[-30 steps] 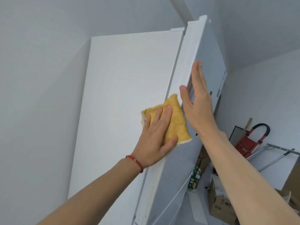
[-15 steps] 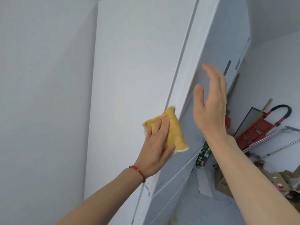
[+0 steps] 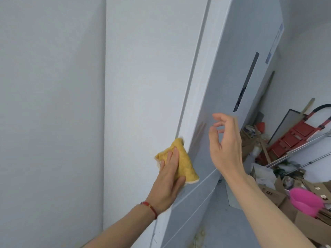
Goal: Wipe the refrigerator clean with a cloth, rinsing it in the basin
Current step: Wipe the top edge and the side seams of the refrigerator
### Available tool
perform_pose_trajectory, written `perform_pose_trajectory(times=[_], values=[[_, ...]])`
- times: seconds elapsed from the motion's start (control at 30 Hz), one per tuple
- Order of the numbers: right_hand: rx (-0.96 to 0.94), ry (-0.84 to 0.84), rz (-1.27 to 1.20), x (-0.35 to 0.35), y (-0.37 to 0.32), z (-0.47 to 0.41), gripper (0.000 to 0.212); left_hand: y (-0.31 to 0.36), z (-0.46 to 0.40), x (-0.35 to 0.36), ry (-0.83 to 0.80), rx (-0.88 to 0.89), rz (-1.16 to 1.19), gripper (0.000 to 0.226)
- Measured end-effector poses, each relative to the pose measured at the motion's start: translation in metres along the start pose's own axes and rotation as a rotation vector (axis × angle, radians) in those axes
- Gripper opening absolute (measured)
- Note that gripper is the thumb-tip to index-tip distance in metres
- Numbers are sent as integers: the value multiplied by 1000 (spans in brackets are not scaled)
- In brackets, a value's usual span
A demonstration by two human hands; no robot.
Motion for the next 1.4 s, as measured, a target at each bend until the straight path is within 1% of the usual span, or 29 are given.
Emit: perform_pose_trajectory(times=[0.1, 0.17, 0.23, 0.3, 0.37, 0.5, 0.57, 0.63, 0.7, 0.77, 0.87, 0.93, 1.0, 1.07, 1.17, 1.23, 1.27, 1.4], values=[[22, 4, -20, 1, 3, -1, 30, 49, -61, -27, 25, 96, -74, 83], [53, 34, -51, -1, 3, -2, 26, 84, -98, -46, 36, 121, -77, 84], [87, 68, -88, -4, 1, -3, 23, 101, -111, -51, 58, 172, -81, 83], [109, 68, -110, -4, 2, 2, 23, 88, -95, -46, 77, 170, -85, 82], [96, 39, -102, 0, 3, 10, 23, 58, -63, -31, 82, 130, -79, 81], [77, -36, -83, 11, 14, 31, 24, -33, 30, 12, 93, -126, 9, 79], [75, -74, -74, 19, 21, 40, 23, -68, 71, 28, 93, -210, 42, 74], [58, -117, -55, 25, 25, 44, 24, -78, 94, 39, 90, -244, 36, 71], [32, -143, -53, 31, 26, 44, 25, -70, 92, 39, 108, -269, 20, 69], [22, -139, -71, 33, 25, 43, 24, -51, 70, 27, 163, -230, 2, 67], [4, -91, -96, 30, 20, 40, 23, -14, 19, 4, 203, -65, -63, 66], [-20, -72, -105, 28, 20, 42, 23, -8, 8, 3, 239, -11, -57, 65], [-34, -65, -116, 27, 23, 50, 24, -20, 24, 17, 272, -18, -27, 65], [-50, -95, -120, 29, 27, 60, 26, -49, 55, 36, 290, -84, -30, 68], [-62, -145, -116, 32, 33, 76, 27, -89, 100, 60, 274, -179, -122, 69], [-51, -169, -106, 34, 39, 86, 28, -99, 110, 68, 258, -201, -168, 69], [-47, -167, -104, 34, 41, 88, 28, -95, 104, 67, 258, -190, -163, 70], [-31, -170, -95, 30, 50, 87, 27, -52, 45, 43, 274, -49, -188, 73]])
Point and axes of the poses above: each hand's wrist, its own z-axis away from the middle knuckle, its own x-axis out of the palm, y = z × x, the point moved 8 cm from there along -z, towards the middle knuckle, and after that the axes turned 10 degrees about z, right-handed, at the moved point
